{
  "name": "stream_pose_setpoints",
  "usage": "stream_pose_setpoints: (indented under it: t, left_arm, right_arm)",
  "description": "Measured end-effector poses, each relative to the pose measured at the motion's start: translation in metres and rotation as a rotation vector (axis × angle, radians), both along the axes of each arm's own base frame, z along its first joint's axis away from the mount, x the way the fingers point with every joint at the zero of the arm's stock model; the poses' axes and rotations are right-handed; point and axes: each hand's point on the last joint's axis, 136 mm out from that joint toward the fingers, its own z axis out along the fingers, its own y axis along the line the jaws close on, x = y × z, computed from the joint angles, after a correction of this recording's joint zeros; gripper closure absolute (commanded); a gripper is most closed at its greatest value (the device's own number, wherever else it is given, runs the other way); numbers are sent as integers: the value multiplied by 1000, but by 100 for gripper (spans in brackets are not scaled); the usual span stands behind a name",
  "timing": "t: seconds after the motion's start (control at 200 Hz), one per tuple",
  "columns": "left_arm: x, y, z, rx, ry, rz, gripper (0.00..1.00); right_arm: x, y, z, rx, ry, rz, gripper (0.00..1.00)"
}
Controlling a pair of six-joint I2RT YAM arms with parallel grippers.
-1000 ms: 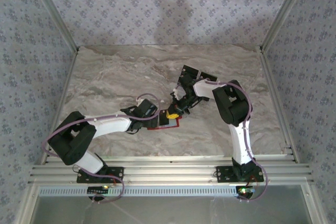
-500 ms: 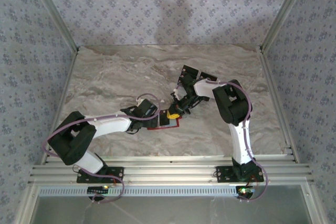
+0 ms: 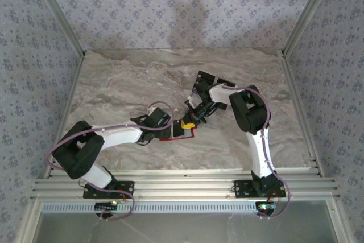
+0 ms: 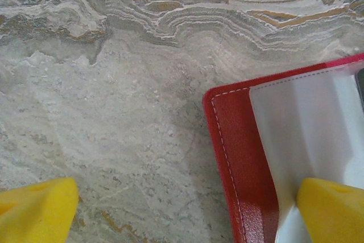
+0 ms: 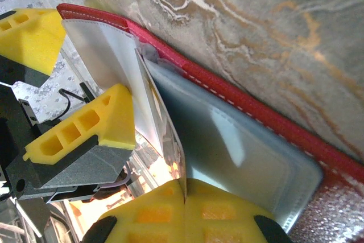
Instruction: Put the credit cards into the card holder
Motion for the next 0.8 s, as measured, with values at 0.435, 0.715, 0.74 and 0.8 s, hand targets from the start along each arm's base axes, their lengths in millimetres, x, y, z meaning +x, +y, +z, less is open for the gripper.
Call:
stream_pose_setpoints:
  t: [0.435, 0.715, 0.74, 0.8]
  left_arm:
    - [0, 0, 0, 0, 0, 0, 0]
    - [0, 0, 0, 0, 0, 0, 0]
    - [0, 0, 0, 0, 0, 0, 0]
    - [0, 0, 0, -1, 0, 0, 0]
  right_arm:
    - [-1, 6, 0, 8, 19, 11, 100]
    - [-1, 7, 0, 8, 20, 10, 100]
    - [-1, 7, 0, 8, 20, 11, 100]
    - [0, 8, 0, 8, 20, 10, 100]
